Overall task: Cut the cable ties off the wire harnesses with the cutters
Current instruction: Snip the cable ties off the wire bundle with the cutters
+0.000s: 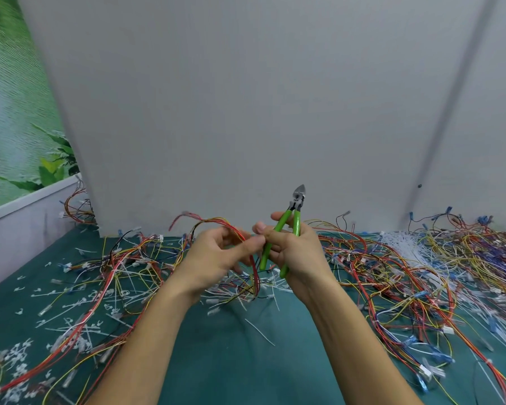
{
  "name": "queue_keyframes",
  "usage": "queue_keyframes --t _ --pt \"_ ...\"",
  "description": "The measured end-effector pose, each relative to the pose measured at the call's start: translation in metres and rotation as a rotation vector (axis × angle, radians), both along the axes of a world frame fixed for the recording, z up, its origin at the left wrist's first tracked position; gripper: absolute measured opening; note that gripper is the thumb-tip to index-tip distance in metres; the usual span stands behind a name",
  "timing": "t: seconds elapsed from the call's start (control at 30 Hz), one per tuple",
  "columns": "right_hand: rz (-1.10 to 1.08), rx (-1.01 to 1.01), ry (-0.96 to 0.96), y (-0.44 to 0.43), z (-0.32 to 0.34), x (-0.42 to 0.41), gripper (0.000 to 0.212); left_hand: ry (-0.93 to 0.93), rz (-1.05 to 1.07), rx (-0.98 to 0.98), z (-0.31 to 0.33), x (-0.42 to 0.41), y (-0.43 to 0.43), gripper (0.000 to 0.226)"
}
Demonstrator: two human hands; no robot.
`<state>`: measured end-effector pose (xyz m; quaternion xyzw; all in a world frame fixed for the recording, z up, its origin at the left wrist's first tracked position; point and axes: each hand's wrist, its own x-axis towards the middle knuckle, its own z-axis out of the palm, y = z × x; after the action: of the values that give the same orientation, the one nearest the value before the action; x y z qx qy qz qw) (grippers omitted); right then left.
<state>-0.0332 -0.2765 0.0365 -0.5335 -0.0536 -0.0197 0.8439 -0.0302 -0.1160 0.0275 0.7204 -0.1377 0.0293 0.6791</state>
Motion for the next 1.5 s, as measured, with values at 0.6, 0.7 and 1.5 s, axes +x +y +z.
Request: queue_keyframes --t 0.6,0.7,1.5 --pt "0.105 0.001 -0.057 -0.014 0.002 0.007 0.046 -0.292 -0.014 0.168 -0.002 -0.001 0.0 0.025" --pt "0.102 -0.109 -0.117 -0.016 0.001 0.005 0.031 -0.273 0.004 0.104 -0.002 -0.002 -0.003 0.021" --pt "0.08 -0.009 -0.158 -0.01 -0.002 0.007 0.014 0.153 -0.204 -0.558 -0.002 -0.01 -0.029 0.024"
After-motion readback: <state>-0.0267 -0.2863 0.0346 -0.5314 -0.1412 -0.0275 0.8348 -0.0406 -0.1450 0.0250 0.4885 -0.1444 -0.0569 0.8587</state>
